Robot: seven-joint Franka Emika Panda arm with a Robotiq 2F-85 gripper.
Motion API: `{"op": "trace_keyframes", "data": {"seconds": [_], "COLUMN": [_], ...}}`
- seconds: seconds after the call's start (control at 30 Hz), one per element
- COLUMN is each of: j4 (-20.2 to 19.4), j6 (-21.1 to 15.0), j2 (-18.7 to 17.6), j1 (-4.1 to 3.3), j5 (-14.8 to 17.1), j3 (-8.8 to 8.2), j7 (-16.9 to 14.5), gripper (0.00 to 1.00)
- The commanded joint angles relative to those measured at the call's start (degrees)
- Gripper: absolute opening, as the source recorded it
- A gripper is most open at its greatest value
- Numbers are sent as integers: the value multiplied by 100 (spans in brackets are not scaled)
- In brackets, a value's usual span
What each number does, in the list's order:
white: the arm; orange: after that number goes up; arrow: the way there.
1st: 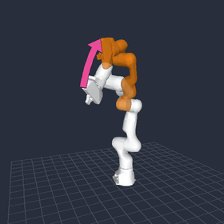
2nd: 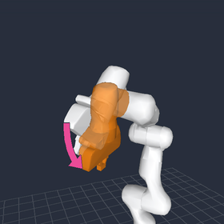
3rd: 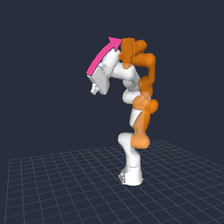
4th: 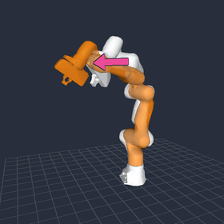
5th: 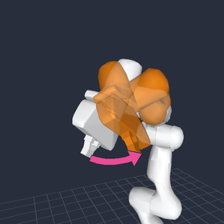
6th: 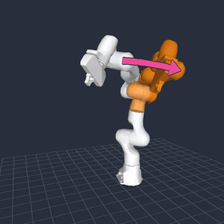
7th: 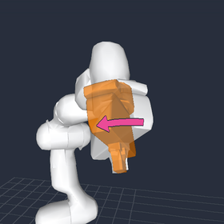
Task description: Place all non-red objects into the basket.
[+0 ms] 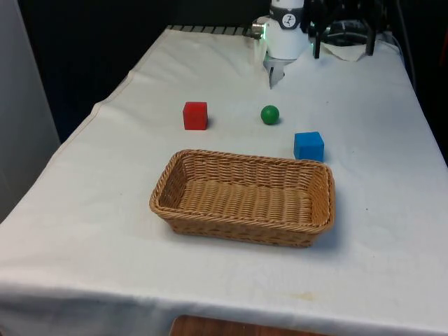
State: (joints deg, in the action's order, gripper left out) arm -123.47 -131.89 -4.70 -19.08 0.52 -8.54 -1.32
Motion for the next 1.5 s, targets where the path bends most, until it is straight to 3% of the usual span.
{"op": "trace_keyframes", "data": {"seconds": [0.0, 0.23, 0.27, 0.5, 0.53, 0.57, 0.87, 0.9, 0.93, 0.97, 1.17, 1.2, 1.23, 1.27, 1.43, 1.47], "j4": [-34, -40, -11, -115, -86, -132, -166, -143, -166, -172, -195, -172, -206, -206, -218, -195], "j6": [-103, -395, -286, -745, -642, -825, -1192, -1140, -1266, -1306, -1495, -1415, -1570, -1604, -1765, -1690], "j2": [-40, -390, -338, -688, -653, -756, -1077, -1100, -1152, -1192, -1387, -1381, -1455, -1490, -1644, -1644], "j1": [0, 23, 6, 57, 40, 69, 132, 97, 149, 155, 178, 120, 189, 195, 201, 155], "j5": [6, 46, 0, 103, 23, 126, 395, 332, 470, 516, 773, 693, 871, 917, 1163, 1060], "j3": [6, -11, -11, -17, -40, -17, -6, -52, -17, -23, -74, -132, -86, -92, -109, -178], "j7": [-11, -80, -29, -166, -97, -183, -418, -367, -493, -544, -831, -751, -934, -985, -1261, -1169], "gripper": [100, 100, 100, 100, 100, 100, 100, 100, 100, 100, 100, 100, 100, 100, 100, 100]}}
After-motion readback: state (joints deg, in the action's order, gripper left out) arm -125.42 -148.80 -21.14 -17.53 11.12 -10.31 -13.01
